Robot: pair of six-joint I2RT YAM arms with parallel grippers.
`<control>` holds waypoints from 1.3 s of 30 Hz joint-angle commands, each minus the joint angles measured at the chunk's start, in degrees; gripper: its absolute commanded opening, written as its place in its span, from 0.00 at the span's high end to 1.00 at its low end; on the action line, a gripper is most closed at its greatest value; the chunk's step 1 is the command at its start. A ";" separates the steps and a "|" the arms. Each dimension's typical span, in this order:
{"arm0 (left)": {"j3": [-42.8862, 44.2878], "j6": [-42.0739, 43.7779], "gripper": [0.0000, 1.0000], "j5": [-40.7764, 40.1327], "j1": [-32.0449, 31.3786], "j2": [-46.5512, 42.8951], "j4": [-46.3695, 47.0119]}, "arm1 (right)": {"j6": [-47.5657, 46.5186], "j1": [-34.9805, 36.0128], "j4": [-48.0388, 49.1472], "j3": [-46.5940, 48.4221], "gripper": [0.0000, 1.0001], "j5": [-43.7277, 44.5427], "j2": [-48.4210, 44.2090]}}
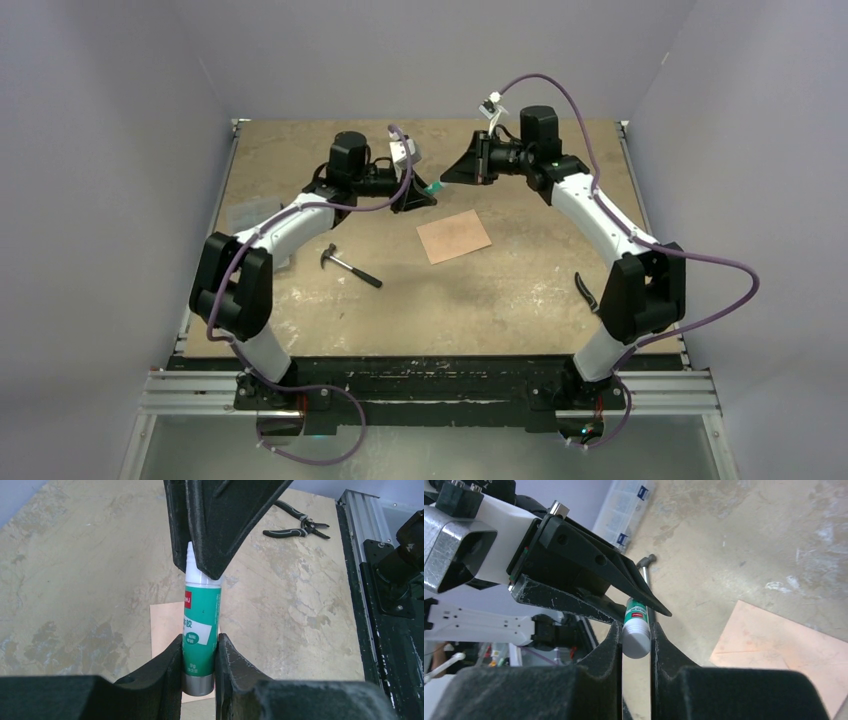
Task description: Place the letter into the envelope and seal it
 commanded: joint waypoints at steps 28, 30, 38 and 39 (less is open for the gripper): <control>23.89 -16.84 1.00 4.99 -1.97 4.75 33.57 | -7.25 10.79 -10.30 -12.44 1.00 -1.74 8.34; 23.77 -17.80 1.00 5.32 -2.53 4.78 34.48 | -7.28 11.19 -10.31 -12.11 1.00 -1.96 8.78; 13.84 -12.41 1.00 4.05 -2.54 -0.13 25.74 | -4.38 9.53 -12.07 -2.02 1.00 2.28 7.70; 11.82 -11.85 1.00 3.86 -2.35 -1.01 24.16 | -3.28 8.69 -11.98 0.96 1.00 3.87 7.50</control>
